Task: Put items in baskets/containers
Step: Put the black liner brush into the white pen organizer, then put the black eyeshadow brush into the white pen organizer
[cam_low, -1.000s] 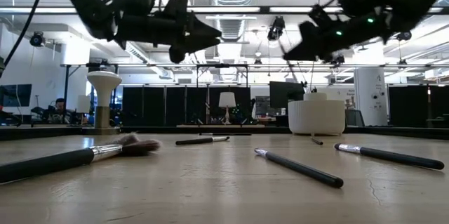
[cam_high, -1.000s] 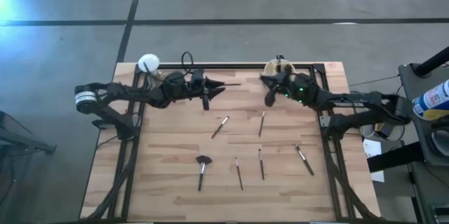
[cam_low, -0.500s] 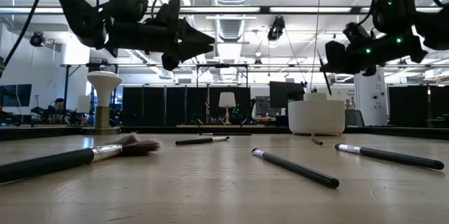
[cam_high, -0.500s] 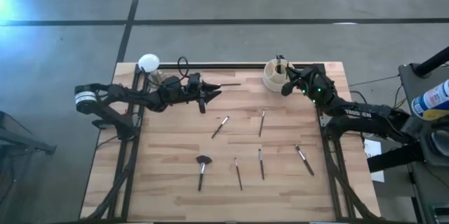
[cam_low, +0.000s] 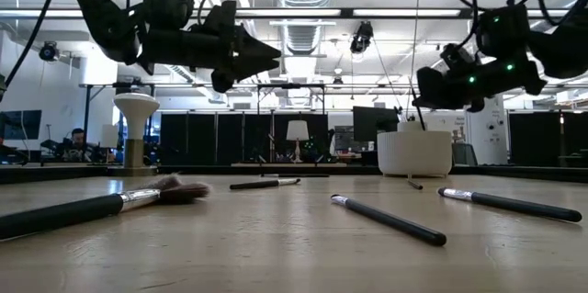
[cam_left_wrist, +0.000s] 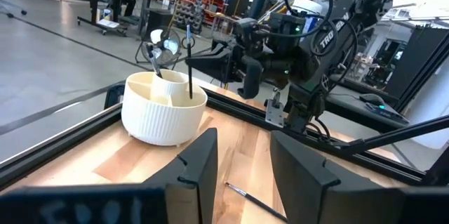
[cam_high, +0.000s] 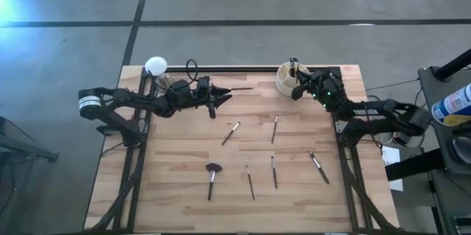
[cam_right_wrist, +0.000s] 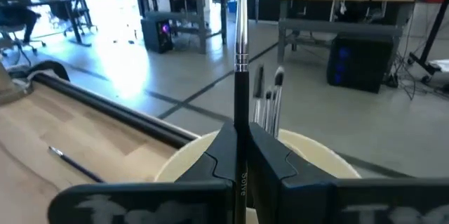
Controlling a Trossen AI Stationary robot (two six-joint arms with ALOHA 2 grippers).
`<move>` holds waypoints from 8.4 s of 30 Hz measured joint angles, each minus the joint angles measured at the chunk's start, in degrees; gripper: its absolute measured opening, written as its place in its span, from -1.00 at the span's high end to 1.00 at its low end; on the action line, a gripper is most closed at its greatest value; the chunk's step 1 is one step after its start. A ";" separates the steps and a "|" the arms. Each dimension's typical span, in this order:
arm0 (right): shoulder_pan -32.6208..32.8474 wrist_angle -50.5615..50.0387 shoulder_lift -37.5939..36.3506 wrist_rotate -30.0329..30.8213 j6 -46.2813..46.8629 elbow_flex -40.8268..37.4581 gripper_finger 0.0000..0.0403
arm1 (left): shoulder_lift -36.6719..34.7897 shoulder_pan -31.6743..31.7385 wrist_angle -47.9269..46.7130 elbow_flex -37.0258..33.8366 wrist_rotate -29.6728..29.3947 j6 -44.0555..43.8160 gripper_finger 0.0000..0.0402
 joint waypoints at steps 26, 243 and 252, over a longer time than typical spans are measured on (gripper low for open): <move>0.00 4.35 2.70 0.72 4.25 -0.99 0.94 | 0.00 -0.02 -0.92 -0.02 0.00 -0.11 0.56; 1.84 1.15 -2.80 3.24 1.69 3.59 0.94 | 11.04 5.86 1.73 3.56 11.08 -2.29 0.79; 1.88 11.66 6.53 5.01 1.29 2.58 0.94 | 11.04 5.72 1.73 3.47 11.09 -2.38 0.79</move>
